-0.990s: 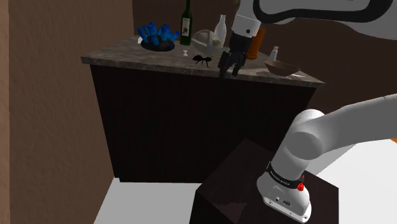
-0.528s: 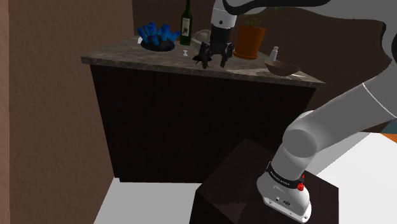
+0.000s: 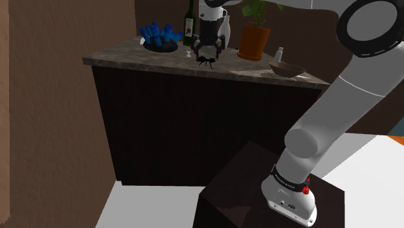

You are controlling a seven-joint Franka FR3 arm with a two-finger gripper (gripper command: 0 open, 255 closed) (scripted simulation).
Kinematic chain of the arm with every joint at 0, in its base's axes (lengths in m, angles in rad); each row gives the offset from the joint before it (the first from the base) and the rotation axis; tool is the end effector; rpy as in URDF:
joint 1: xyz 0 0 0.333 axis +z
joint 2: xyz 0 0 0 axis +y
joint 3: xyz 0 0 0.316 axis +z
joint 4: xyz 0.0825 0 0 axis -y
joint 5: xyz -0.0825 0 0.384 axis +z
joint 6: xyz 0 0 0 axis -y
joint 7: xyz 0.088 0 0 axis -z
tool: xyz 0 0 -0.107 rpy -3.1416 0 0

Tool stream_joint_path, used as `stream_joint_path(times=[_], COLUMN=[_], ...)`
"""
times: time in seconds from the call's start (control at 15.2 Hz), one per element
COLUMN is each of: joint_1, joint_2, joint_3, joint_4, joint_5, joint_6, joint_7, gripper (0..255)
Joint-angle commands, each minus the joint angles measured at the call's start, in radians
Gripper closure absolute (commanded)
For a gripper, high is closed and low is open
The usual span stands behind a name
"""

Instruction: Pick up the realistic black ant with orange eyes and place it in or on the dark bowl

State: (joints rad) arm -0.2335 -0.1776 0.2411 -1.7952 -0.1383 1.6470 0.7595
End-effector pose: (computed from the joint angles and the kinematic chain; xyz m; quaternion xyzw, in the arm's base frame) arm 0.5054 0.0002 0.6174 0.9274 -0.3630 0.0447 0.0790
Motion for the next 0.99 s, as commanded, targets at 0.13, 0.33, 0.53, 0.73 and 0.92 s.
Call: stream_joint_path(times=[0.13, 0.33, 0.53, 0.73, 0.92], joint_1=[-0.02, -0.023, -0.027, -0.027, -0.027], joint_2=[0.117, 0.109, 0.103, 0.102, 0.102], joint_3=[0.003, -0.001, -0.005, -0.006, -0.006], joint_4=[0.13, 0.081, 0.034, 0.026, 0.026], joint_5=[-0.049, -0.048, -0.047, -0.047, -0.047], joint_6=[-0.042, 0.0, 0.041, 0.049, 0.049], joint_7=[0.11, 0.11, 0.11, 0.11, 0.11], gripper=[0, 0, 0, 0, 0])
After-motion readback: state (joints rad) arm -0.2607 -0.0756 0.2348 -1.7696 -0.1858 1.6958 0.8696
